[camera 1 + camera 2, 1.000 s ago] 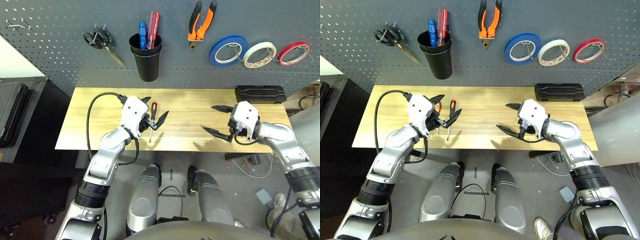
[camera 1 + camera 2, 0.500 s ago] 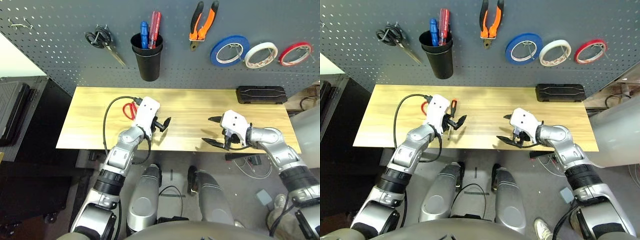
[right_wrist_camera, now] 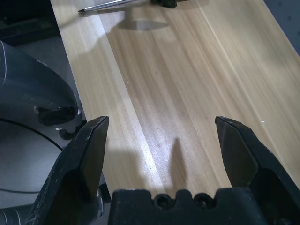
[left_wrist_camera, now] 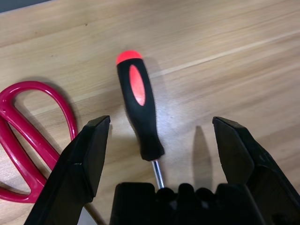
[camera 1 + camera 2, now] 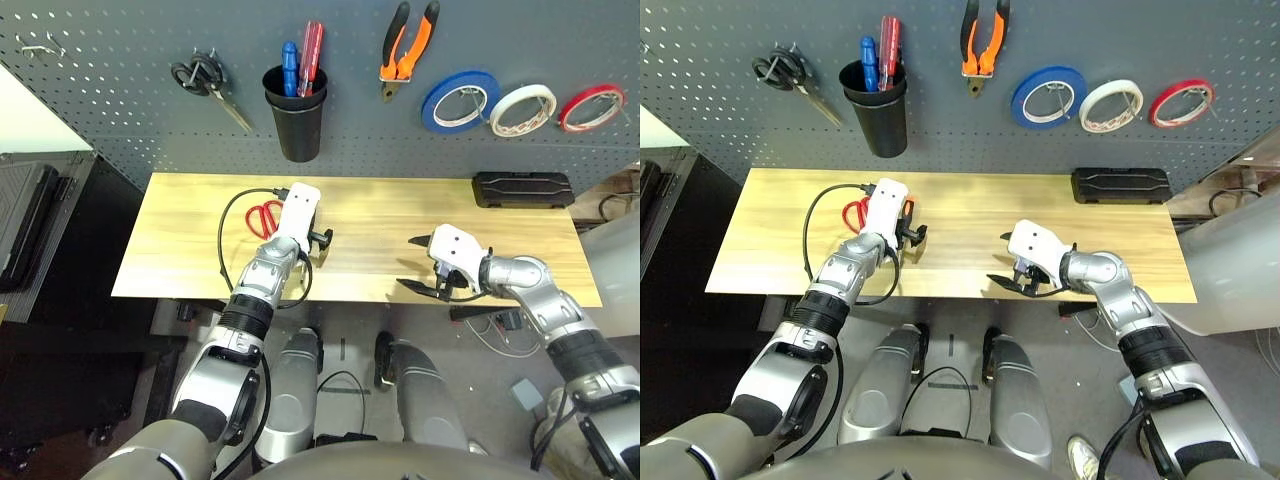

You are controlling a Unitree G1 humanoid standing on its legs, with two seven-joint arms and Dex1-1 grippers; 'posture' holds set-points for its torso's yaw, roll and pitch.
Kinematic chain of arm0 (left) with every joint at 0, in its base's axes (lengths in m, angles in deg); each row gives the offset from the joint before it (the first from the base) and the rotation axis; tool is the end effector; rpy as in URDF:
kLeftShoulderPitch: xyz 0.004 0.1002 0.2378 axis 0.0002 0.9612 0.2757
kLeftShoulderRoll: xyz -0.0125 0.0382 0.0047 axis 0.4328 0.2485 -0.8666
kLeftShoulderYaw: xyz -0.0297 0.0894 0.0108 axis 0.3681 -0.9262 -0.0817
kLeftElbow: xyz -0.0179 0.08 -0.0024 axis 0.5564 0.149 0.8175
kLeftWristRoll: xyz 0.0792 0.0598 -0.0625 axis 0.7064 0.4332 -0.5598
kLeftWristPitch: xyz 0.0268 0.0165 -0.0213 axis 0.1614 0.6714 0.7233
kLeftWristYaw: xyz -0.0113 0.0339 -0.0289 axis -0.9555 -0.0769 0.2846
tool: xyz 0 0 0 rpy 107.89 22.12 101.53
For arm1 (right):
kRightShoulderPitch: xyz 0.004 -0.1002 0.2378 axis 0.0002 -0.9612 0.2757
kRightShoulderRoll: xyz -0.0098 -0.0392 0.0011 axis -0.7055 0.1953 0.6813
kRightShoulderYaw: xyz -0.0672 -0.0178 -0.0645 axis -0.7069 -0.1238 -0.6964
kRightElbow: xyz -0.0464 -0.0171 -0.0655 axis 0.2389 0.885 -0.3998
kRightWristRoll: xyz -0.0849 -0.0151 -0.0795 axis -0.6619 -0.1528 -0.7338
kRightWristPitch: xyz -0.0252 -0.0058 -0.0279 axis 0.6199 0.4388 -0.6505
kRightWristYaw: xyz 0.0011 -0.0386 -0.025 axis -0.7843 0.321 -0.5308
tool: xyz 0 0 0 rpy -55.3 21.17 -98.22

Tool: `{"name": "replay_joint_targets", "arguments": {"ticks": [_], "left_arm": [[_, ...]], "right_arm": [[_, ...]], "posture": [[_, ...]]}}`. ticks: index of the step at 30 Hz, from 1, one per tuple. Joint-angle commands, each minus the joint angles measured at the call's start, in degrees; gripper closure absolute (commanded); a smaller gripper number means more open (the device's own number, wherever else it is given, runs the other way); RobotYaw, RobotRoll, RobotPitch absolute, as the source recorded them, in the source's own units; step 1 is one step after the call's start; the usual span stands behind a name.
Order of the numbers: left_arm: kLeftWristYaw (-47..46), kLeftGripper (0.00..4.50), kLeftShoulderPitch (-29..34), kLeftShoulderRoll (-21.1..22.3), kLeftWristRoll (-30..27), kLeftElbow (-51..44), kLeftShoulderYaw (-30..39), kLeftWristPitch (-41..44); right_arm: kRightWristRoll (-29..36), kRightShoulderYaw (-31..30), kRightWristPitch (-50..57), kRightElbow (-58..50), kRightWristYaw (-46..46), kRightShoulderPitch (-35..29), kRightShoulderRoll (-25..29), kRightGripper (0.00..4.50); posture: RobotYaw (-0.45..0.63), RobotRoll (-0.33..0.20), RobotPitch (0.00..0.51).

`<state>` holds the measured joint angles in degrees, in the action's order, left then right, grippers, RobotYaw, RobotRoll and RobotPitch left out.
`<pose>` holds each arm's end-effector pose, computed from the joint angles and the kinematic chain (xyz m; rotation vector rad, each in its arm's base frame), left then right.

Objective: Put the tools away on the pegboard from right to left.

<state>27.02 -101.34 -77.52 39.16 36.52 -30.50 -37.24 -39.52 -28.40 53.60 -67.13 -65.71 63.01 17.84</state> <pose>0.3194 0.1190 0.0552 0.1810 0.5198 -0.3003 0.2737 -0.2094 0.0734 -0.5871 0.2449 1.0243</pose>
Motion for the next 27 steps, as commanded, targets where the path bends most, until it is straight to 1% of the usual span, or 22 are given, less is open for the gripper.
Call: {"name": "replay_joint_targets", "arguments": {"ticks": [1,7,13,14,15,17,20,23,24,27], "left_arm": [[-1.05,0.00,-2.21,-0.83,0.06,8.21,1.43,-2.54],[-2.09,0.00,-6.16,-1.33,-0.22,18.85,3.80,-5.83],[-1.85,0.00,-7.56,-1.86,-0.42,24.17,5.46,-7.73],[-1.91,0.39,-7.60,-1.93,-0.39,24.56,5.62,-8.07],[-1.94,0.60,-7.62,-2.00,-0.47,24.85,5.85,-8.39],[-1.92,1.26,-7.68,-2.11,-0.52,25.19,6.22,-8.75],[-1.86,2.57,-7.45,-2.51,-1.37,24.14,7.36,-8.19],[-1.74,3.71,-6.85,-2.83,-2.17,21.82,8.16,-7.28],[-1.75,3.99,-6.66,-2.91,-2.34,21.18,8.31,-7.01],[-2.23,3.99,-5.14,-3.32,-3.63,16.41,9.35,-4.61]], "right_arm": [[-0.42,-0.70,0.03,-1.50,0.18,-1.37,-0.10,0.01],[-0.41,-0.58,-0.05,-2.70,0.32,-1.87,0.04,0.01],[-0.29,-0.37,-0.15,-3.53,0.48,-2.23,0.22,0.01],[-0.28,-0.36,-0.19,-3.63,0.49,-2.27,0.24,0.00],[-0.26,-0.35,-0.21,-3.75,0.49,-2.32,0.25,0.00],[-0.24,-0.34,-0.25,-3.87,0.49,-2.37,0.27,0.00],[-0.24,-0.34,-0.46,-3.81,0.48,-2.32,0.23,0.00],[-0.38,-0.52,-0.92,-3.03,0.53,-1.92,-0.04,0.00],[-0.42,-0.56,-1.04,-2.81,0.54,-1.80,-0.11,0.00],[-0.56,-0.83,-1.50,-1.90,0.63,-1.28,-0.57,0.00]], "posture": [[0.25,0.000,0.254],[0.23,0.000,0.253],[0.22,0.000,0.254],[0.22,0.000,0.254],[0.22,0.000,0.254],[0.22,0.000,0.254],[0.22,0.000,0.253],[0.23,0.000,0.253],[0.23,0.000,0.253],[0.25,0.000,0.253]]}}
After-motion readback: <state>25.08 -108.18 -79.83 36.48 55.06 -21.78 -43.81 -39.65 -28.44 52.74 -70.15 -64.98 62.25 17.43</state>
